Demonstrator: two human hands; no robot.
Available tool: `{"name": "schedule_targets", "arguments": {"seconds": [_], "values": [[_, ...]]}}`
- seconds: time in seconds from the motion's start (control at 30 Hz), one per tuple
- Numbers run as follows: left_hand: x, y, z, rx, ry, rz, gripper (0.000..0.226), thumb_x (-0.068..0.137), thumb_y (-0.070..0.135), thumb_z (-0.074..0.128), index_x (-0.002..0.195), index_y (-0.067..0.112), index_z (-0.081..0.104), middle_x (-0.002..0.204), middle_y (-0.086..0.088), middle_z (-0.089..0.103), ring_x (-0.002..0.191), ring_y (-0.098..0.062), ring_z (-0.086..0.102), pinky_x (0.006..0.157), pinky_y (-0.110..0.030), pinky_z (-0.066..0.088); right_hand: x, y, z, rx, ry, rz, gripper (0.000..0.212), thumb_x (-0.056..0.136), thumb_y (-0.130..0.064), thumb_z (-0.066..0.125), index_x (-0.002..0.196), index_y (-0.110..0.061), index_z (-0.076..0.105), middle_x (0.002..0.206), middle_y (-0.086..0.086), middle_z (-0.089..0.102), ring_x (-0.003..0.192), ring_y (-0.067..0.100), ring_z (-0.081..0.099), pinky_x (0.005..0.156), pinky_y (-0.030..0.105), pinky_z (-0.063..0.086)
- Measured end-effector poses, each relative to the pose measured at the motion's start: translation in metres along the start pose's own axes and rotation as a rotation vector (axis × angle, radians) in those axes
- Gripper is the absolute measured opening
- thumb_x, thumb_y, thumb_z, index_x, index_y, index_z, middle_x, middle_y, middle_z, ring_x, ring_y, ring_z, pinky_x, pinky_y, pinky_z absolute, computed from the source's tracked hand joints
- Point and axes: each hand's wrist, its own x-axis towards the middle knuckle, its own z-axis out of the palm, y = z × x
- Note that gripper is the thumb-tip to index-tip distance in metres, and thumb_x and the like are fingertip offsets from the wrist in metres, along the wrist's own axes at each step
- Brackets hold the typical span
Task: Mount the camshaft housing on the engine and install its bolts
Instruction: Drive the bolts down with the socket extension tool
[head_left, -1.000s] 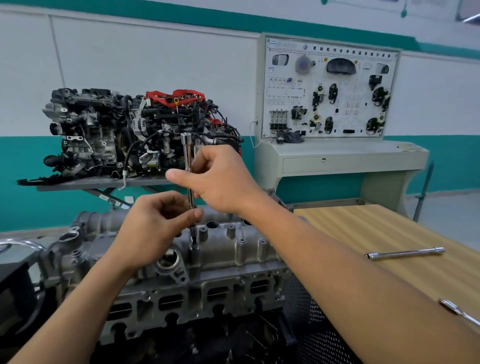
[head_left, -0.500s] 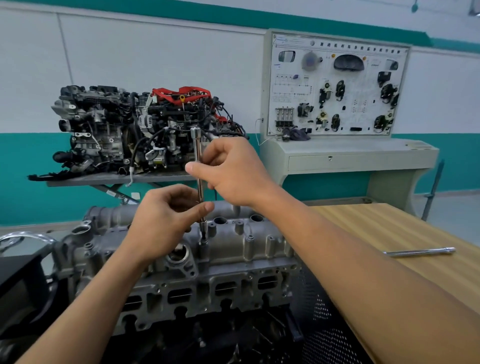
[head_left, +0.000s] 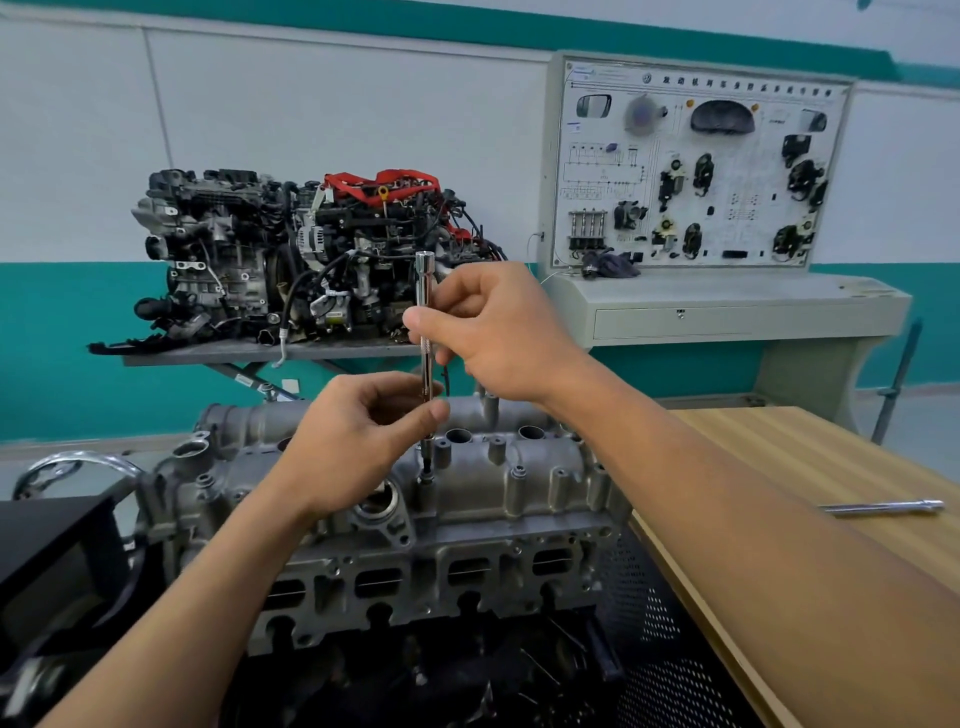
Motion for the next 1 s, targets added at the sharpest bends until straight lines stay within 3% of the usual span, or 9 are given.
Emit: {"name": "schedule_targets", "arguments": {"seconds": [0.07, 0.17, 0.33, 0.43, 0.53, 0.63, 0.77, 0.9, 1.0], "values": [[0.000, 0.000, 0.003, 0.033, 0.098, 0.020, 0.011, 0.079, 0.030, 0.079, 0.087, 0.023, 0.074, 0.076, 0.010, 0.077, 0.069, 0.000, 0.072, 0.060, -0.011, 0.052, 0.001, 0.003, 0.000, -0.051, 0.077, 0.000, 0.026, 0.081, -0.025, 0.080, 0.065, -0.018, 0.060, 0.056, 0.001, 0.066, 0.048, 0.010, 0.058, 0.053, 0.030, 0.053], [0.000, -0.003, 0.005, 0.101, 0.164, 0.057, 0.008, 0.082, 0.022, 0.079, 0.076, 0.019, 0.075, 0.069, 0.008, 0.075, 0.058, 0.000, 0.067, 0.055, -0.011, 0.050, 0.000, 0.005, -0.001, -0.065, 0.077, 0.018, 0.026, 0.080, -0.033, 0.080, 0.066, -0.019, 0.063, 0.056, -0.006, 0.063, 0.050, 0.008, 0.056, 0.054, 0.027, 0.049], [-0.001, -0.005, -0.001, 0.157, 0.030, 0.039, 0.016, 0.095, 0.018, 0.064, 0.090, 0.030, 0.073, 0.083, 0.015, 0.078, 0.076, 0.003, 0.071, 0.063, -0.010, 0.050, -0.003, 0.000, -0.006, 0.065, -0.152, 0.045, 0.012, 0.097, -0.013, 0.059, 0.097, -0.007, 0.069, 0.088, 0.005, 0.075, 0.059, 0.013, 0.063, 0.046, 0.013, 0.044], [0.000, -0.003, -0.001, 0.175, -0.007, 0.042, 0.017, 0.097, 0.021, 0.062, 0.092, 0.034, 0.072, 0.086, 0.016, 0.078, 0.078, 0.001, 0.071, 0.064, -0.012, 0.051, -0.003, 0.002, -0.002, 0.071, -0.111, 0.033, 0.013, 0.095, -0.008, 0.062, 0.092, 0.004, 0.068, 0.083, 0.010, 0.076, 0.056, 0.014, 0.061, 0.044, 0.012, 0.042], [0.000, -0.004, 0.003, 0.133, 0.089, 0.037, 0.003, 0.085, 0.027, 0.076, 0.087, 0.025, 0.075, 0.077, 0.012, 0.077, 0.069, 0.000, 0.072, 0.059, -0.009, 0.051, -0.003, 0.006, 0.004, -0.003, 0.029, -0.007, 0.024, 0.083, -0.017, 0.079, 0.074, -0.002, 0.063, 0.067, 0.018, 0.069, 0.048, 0.011, 0.054, 0.045, 0.022, 0.044], [-0.001, -0.004, 0.005, 0.170, 0.173, 0.058, 0.010, 0.080, 0.026, 0.080, 0.074, 0.021, 0.075, 0.067, 0.010, 0.074, 0.055, 0.001, 0.066, 0.053, -0.009, 0.049, -0.003, 0.008, 0.003, -0.072, 0.054, -0.011, 0.031, 0.078, -0.028, 0.082, 0.072, -0.006, 0.063, 0.071, 0.017, 0.068, 0.055, 0.014, 0.055, 0.057, 0.037, 0.053], [-0.001, -0.001, 0.002, 0.203, 0.068, 0.050, 0.010, 0.092, 0.019, 0.069, 0.087, 0.025, 0.075, 0.076, 0.017, 0.076, 0.062, 0.005, 0.067, 0.060, -0.010, 0.050, -0.003, 0.003, -0.002, 0.001, -0.108, 0.008, 0.013, 0.092, -0.021, 0.068, 0.092, -0.008, 0.070, 0.087, 0.012, 0.074, 0.056, 0.007, 0.058, 0.054, 0.020, 0.049], [0.001, -0.001, -0.005, 0.239, -0.089, 0.033, 0.017, 0.098, 0.019, 0.059, 0.098, 0.028, 0.073, 0.090, 0.017, 0.077, 0.083, -0.013, 0.073, 0.073, -0.033, 0.058, -0.005, 0.002, -0.002, 0.054, -0.160, -0.007, 0.013, 0.096, -0.007, 0.058, 0.093, 0.000, 0.069, 0.086, 0.007, 0.076, 0.051, 0.010, 0.058, 0.043, 0.011, 0.041], [0.001, -0.001, 0.000, 0.168, -0.029, 0.056, 0.006, 0.090, 0.028, 0.069, 0.091, 0.032, 0.073, 0.084, 0.019, 0.077, 0.077, -0.001, 0.072, 0.065, -0.013, 0.053, -0.004, 0.007, 0.003, 0.023, -0.024, -0.022, 0.017, 0.087, -0.013, 0.075, 0.074, -0.007, 0.065, 0.064, 0.006, 0.070, 0.049, 0.012, 0.058, 0.046, 0.023, 0.048]]}}
